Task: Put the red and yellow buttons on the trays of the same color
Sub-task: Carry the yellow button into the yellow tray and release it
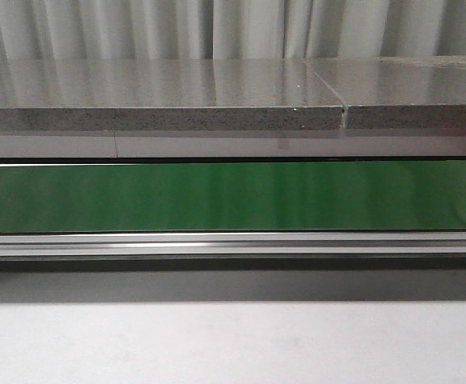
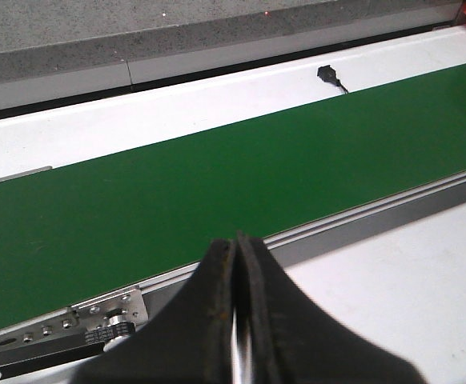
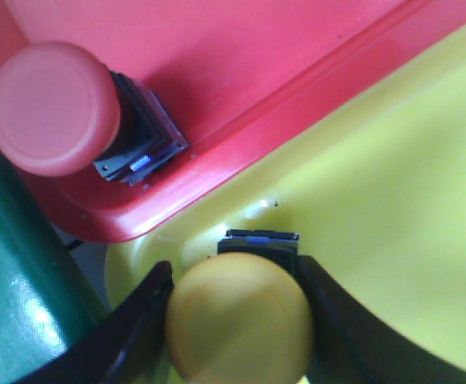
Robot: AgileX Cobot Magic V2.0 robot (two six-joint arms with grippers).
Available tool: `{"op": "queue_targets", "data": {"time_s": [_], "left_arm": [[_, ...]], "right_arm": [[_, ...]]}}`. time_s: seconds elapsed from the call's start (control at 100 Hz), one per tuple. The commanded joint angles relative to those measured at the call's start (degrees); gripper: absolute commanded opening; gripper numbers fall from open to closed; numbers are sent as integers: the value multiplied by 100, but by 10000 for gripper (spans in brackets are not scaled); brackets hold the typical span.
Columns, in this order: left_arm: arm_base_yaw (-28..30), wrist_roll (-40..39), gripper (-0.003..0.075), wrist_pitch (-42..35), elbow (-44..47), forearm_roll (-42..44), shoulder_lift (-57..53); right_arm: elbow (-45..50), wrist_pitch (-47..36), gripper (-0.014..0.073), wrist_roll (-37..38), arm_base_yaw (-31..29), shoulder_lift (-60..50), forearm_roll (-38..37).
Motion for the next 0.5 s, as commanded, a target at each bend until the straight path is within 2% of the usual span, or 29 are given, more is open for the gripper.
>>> {"op": "queue_targets", "data": {"time_s": [0.0, 0.19, 0.36, 0.49], "left_arm": [[-44, -43, -21, -358, -153, -167, 32], [-44, -43, -21, -358, -153, -167, 32], [-44, -43, -21, -358, -153, -167, 32], [-44, -43, -21, -358, -153, -167, 32]], "right_arm": [[-127, -135, 200, 3, -29, -102, 51], [-127, -219, 346, 3, -29, -69, 60], [-127, -213, 535, 3, -29, -75, 60], [-127, -245, 554, 3, -29, -174, 60]]}}
